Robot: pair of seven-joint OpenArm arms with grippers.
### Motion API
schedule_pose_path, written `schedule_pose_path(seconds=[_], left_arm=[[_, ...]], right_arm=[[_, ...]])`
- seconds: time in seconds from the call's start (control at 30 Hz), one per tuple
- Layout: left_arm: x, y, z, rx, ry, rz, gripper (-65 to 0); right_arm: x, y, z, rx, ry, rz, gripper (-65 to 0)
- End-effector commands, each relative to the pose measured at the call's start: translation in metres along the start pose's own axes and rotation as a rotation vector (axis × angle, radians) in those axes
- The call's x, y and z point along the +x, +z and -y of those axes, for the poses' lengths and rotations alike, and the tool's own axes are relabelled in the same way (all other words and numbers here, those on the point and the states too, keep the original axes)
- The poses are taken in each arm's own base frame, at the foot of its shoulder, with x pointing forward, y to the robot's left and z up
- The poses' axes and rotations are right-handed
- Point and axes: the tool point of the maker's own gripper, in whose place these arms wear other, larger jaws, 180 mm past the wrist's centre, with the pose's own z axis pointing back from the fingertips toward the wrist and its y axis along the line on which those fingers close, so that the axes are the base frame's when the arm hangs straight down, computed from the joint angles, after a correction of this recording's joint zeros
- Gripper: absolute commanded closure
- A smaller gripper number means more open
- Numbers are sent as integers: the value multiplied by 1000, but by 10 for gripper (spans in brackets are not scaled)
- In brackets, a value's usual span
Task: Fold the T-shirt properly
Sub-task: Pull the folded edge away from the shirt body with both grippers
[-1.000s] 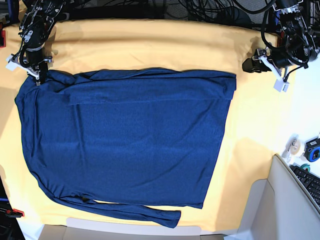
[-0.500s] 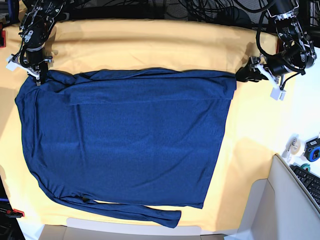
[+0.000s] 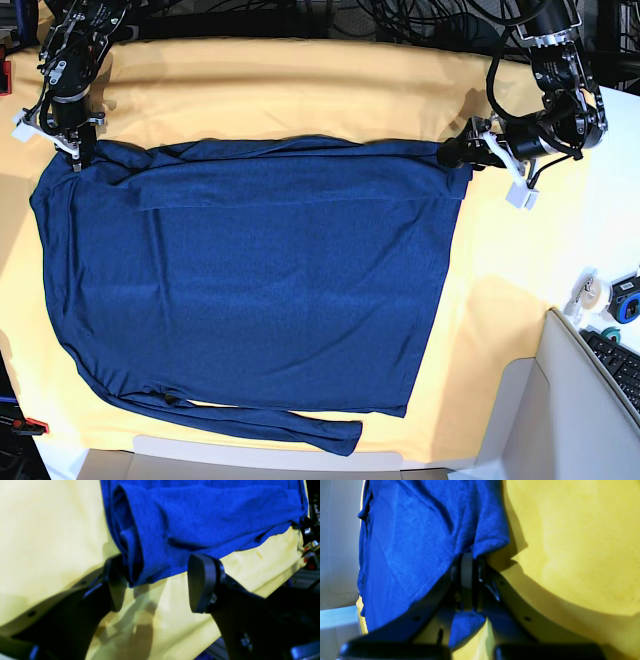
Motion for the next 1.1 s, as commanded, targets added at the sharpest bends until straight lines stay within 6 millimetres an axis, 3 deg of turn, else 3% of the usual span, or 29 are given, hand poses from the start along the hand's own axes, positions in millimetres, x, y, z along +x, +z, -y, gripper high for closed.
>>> schedule_pose_path(seconds=[0.0,0.37,0.5,0.6,0.83,0.9,1.07], left_arm=[[6,3,2,-1,-15,10,-370],[18,1,6,-11,-26,32,-345],[18,1,6,-11,-26,32,-185],[18,1,5,-10,-25,30,-4],[15,2,3,-5,-25,23,0],[14,3,3,-4,-26,22,0],[14,3,3,-5,-26,24,0]], right_arm=[[-24,-2,-5,26,-71,-92,-2],[-24,-1,-4,27,-73,-93,0],[-24,-1,-4,26,-72,-94,0],[-24,0,-4,26,-66,-92,0],[-32,6,3,10,-54,-155,0],[-38,7,1,17,-53,-193,0],[-33,13,-15,54,-23,-183,0]])
